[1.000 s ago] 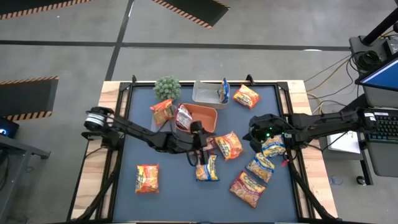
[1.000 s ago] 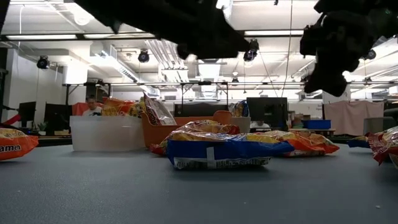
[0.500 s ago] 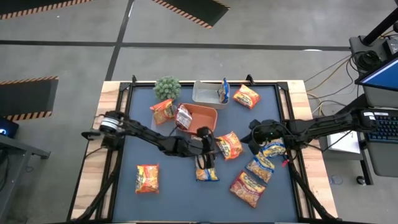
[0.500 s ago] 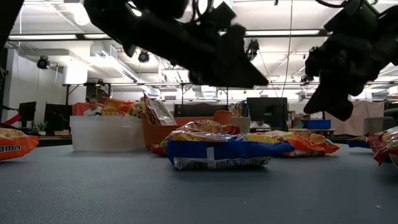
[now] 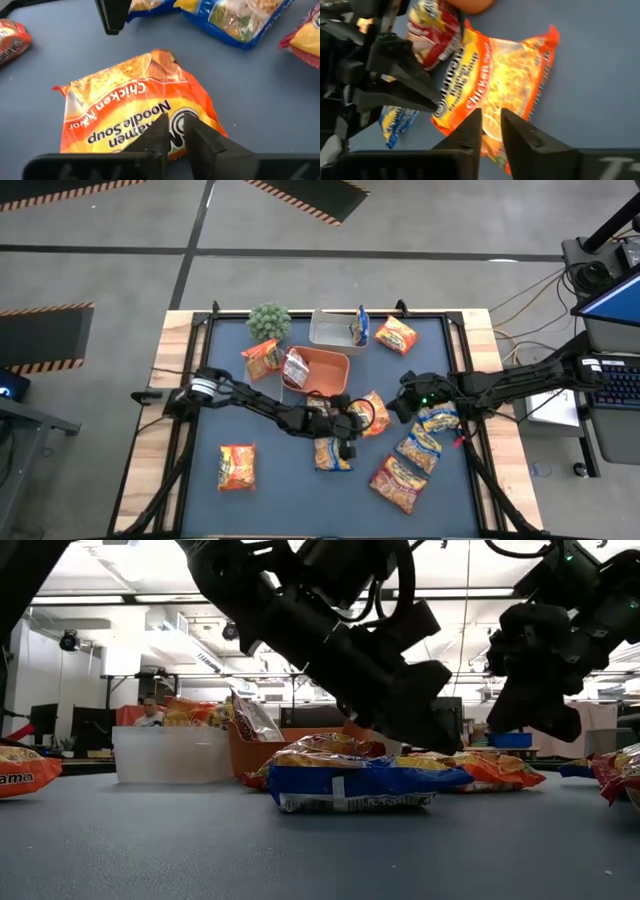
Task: Sort Maruchan noodles
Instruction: Put the orange noodle pack into the transparent bin
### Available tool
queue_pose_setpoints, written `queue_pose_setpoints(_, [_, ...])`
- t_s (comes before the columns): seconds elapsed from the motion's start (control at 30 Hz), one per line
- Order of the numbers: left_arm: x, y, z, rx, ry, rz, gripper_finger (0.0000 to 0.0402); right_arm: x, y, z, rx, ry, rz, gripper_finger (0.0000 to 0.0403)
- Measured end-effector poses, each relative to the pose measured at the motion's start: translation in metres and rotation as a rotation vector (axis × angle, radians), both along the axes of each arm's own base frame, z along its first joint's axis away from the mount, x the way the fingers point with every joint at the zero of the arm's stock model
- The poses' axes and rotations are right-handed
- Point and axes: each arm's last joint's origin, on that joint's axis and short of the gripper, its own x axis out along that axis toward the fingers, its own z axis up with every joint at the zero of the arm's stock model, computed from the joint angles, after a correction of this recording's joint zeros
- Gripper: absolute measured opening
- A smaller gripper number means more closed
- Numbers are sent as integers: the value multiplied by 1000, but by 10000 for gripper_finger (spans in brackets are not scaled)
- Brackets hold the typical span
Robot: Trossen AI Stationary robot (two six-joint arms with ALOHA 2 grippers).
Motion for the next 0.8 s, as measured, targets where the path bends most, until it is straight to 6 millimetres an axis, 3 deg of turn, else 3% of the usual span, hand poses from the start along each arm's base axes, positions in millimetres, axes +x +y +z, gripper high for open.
queue_pose_setpoints(0.17, [-5, 1, -7, 1, 22, 3, 5, 2, 0, -5, 17, 29, -27, 151])
queue_pose_setpoints(0.47, [-9, 2, -12, -12, 31, 16, 1, 9, -3, -16, 43, 75, -72, 271])
queue_pose_setpoints(0.63, [-10, 2, -12, -14, 35, 18, 1, 17, -3, -18, 54, 40, -53, 306])
queue_pose_setpoints(0.8, [-10, 2, -13, -13, 40, 18, 1, 25, -3, -27, 51, 37, -45, 315])
